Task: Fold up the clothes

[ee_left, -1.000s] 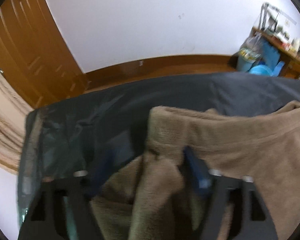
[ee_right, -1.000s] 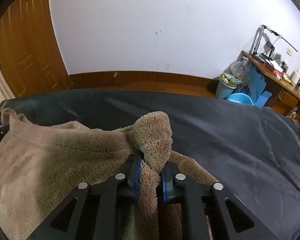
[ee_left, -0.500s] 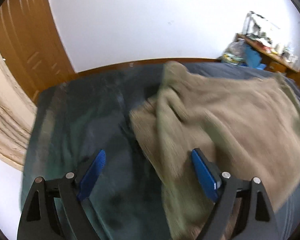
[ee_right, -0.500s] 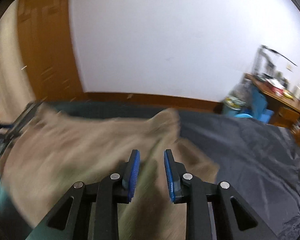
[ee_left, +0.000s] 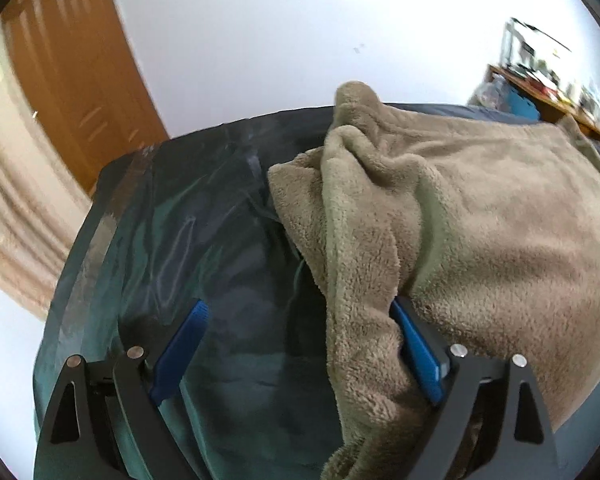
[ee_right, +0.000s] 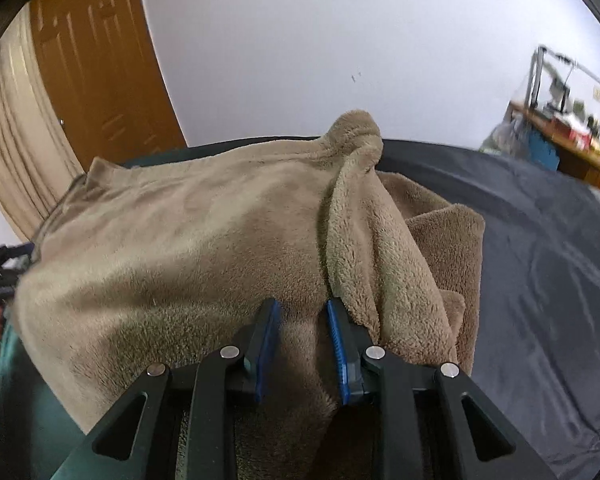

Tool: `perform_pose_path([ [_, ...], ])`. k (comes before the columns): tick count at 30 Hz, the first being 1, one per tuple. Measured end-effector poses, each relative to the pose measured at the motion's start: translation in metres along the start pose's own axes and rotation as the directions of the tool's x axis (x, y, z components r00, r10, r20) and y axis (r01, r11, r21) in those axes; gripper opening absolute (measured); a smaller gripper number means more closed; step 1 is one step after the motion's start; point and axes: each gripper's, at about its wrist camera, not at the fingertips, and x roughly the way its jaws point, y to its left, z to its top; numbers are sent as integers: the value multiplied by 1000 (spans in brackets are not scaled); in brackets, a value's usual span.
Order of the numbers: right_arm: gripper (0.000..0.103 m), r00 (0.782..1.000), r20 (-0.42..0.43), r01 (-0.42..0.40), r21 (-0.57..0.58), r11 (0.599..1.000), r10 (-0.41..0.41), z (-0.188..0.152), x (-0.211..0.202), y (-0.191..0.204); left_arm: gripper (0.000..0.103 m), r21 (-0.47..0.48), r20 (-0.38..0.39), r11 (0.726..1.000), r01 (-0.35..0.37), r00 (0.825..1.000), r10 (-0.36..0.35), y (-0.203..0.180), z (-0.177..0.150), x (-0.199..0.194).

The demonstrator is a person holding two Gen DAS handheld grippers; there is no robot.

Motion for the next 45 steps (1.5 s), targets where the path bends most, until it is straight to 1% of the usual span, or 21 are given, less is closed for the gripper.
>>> perform_pose_path([
  [3,26,1000,14,1,7,1000,-1,0,0,-1,93,-50,12,997,-61,998,62,-9,-1,-14],
  [6,27,999,30,24,-8,1000,-24,0,2,4,93,-66,53,994,-91,994,94,-24,-4,-38],
  [10,27,999,35,38,9,999,-38,-8,0,16,94,-73,88,995,-68,993,75,-45,-10,-62],
  [15,27,998,36,42,9,999,-42,-14,-5,24,95,-73,102,997,-5,995,13,-75,-13,-79],
  [19,27,999,36,39,12,999,-40,-14,-4,20,95,-67,88,998,15,996,-9,-93,-14,-75],
  [23,27,999,35,32,18,999,-32,-13,-4,16,95,-75,69,997,15,998,-10,-100,-16,-63],
  [26,27,999,35,24,23,999,-25,-13,-5,13,98,-76,60,997,13,998,-8,-102,-18,-56],
  [30,27,999,35,15,28,999,-16,-11,-4,8,102,-71,65,997,5,998,0,-103,-24,-49],
  [36,27,999,36,3,35,999,-4,-9,-3,2,102,-51,96,999,-2,995,7,-106,-29,-41],
  [45,27,999,35,10,30,1000,-11,-9,-2,3,102,-64,99,998,11,995,-4,-103,-30,-40],
])
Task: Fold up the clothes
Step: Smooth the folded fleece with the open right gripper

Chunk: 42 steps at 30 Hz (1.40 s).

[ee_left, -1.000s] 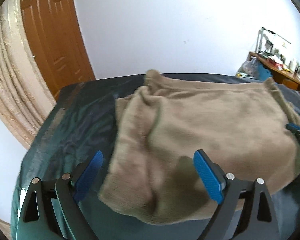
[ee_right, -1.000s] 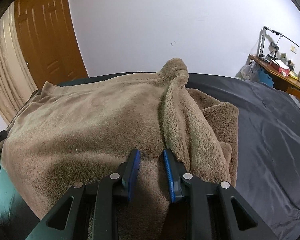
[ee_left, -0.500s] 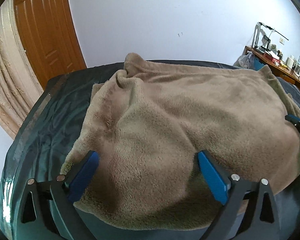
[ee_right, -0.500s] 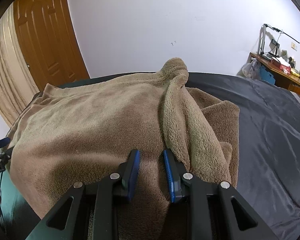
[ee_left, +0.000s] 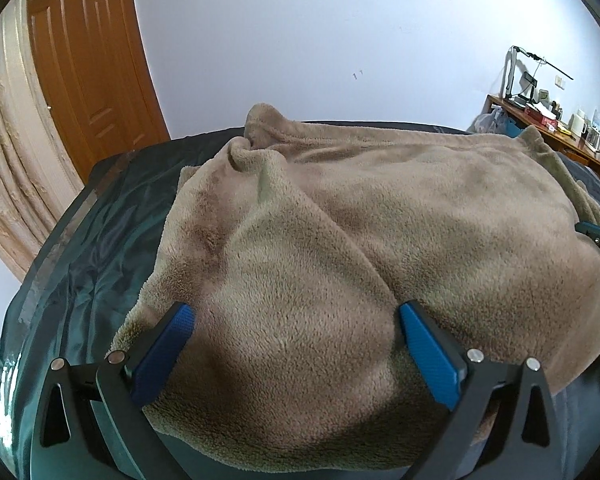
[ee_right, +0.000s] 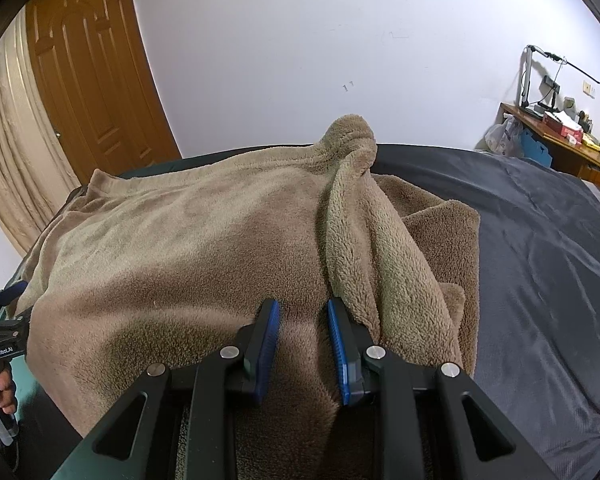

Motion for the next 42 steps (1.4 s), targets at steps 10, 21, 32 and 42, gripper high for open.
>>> perform_pose_path([
  [10,27,999,-13,46,60,997,-45,2,-9,9,102,-8,-2,1000,4,1000,-4,1,0,1],
  [21,69,999,-28,38,-69,997,-40,-13,-21,78,102,-14,-4,1000,18,1000,-18,3,-1,2],
  [32,71,999,-45,-15,9,1000,15,-21,-19,63,102,-15,-5,1000,23,1000,-23,3,-1,1],
  [42,76,999,26,34,339,940,-45,-51,-84,-27,102,-17,-5,1000,20,1000,-21,4,-1,1],
])
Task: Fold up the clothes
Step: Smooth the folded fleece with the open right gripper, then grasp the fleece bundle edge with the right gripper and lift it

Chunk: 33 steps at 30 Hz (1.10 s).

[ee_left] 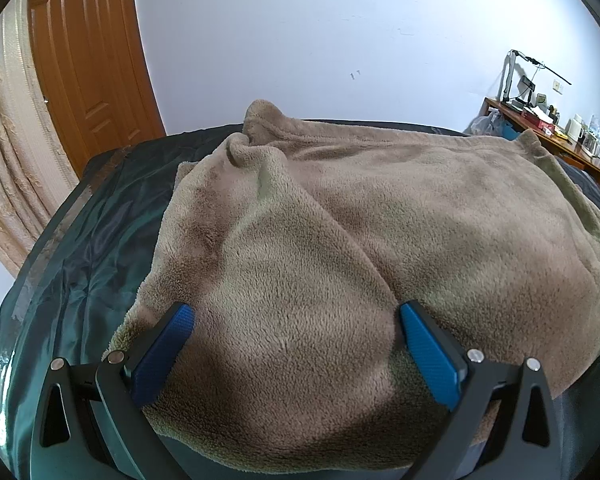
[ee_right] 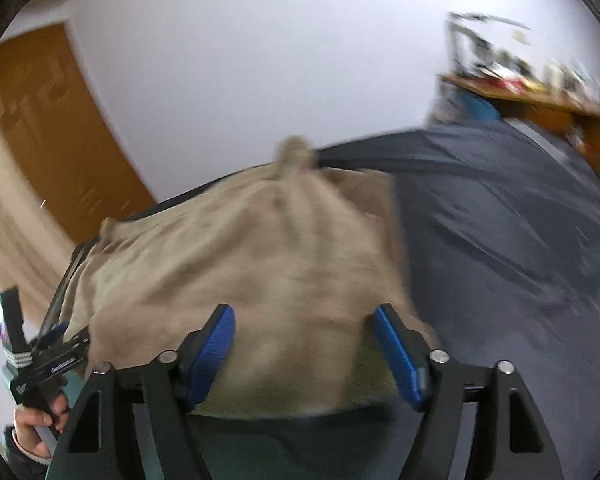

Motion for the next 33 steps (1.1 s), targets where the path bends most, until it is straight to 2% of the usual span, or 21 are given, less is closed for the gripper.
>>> perform_pose_path([
  [4,76,999,-40,-24,154,988,31,-10,3,-38,102,0,0,1000,0,1000,0,0,0,0],
  [7,76,996,-47,-62,201,978,73,-16,8,-44,102,-1,0,1000,0,1000,0,0,0,0],
  [11,76,993,-54,-95,209,973,109,-21,18,-39,102,-2,0,1000,0,1000,0,0,0,0],
  [18,77,992,-9,-123,236,964,129,-17,30,-36,102,-2,0,1000,-1,1000,1,0,0,1],
  [26,80,976,76,-219,334,917,205,-11,42,-41,102,-1,0,1000,-1,1000,1,0,0,1],
  [33,80,976,104,-212,311,926,189,-14,39,-35,102,-3,1,1000,-5,1000,5,-1,0,1],
])
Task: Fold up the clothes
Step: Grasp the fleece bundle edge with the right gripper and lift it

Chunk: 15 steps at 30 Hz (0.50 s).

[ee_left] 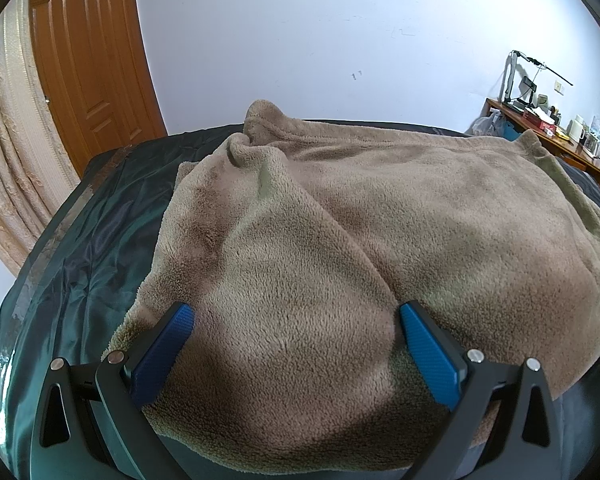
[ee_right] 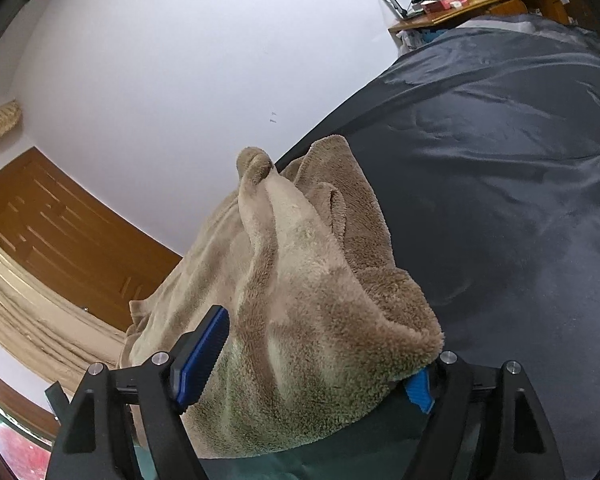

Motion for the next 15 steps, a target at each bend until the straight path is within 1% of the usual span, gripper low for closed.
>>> perform_pose_path([
  [4,80,1000,9,7,-5,1000,-7,-3,-4,1,102,-1,0,1000,-1,1000,1,-1,-1,-1],
  [5,78,1000,10,15,-5,1000,-15,-3,-4,1,102,-1,0,1000,-1,1000,1,-1,-1,-1],
  [6,74,1000,11,25,-4,1000,-25,-4,-5,1,102,-1,0,1000,-1,1000,1,-1,-1,-1],
  [7,63,999,10,51,-8,999,-51,-4,-6,1,102,-1,1,1000,-2,1000,2,-1,-1,-1],
  [8,57,997,5,81,-21,997,-81,-4,-6,3,102,-2,1,1000,-2,1000,2,-1,-1,-2],
  [10,54,995,-16,96,-37,995,-97,-4,-5,5,102,-3,1,1000,-2,1000,2,-1,-1,-1],
  [12,54,996,-50,76,-7,997,-77,-2,-4,3,102,-3,0,1000,-2,1000,2,0,0,0],
  [13,54,997,-64,46,27,999,-44,-1,-4,1,102,-3,0,1000,-2,1000,2,0,0,0],
  [15,54,998,-61,-8,63,998,12,1,-7,1,102,-3,0,1000,-2,1000,2,0,1,0],
])
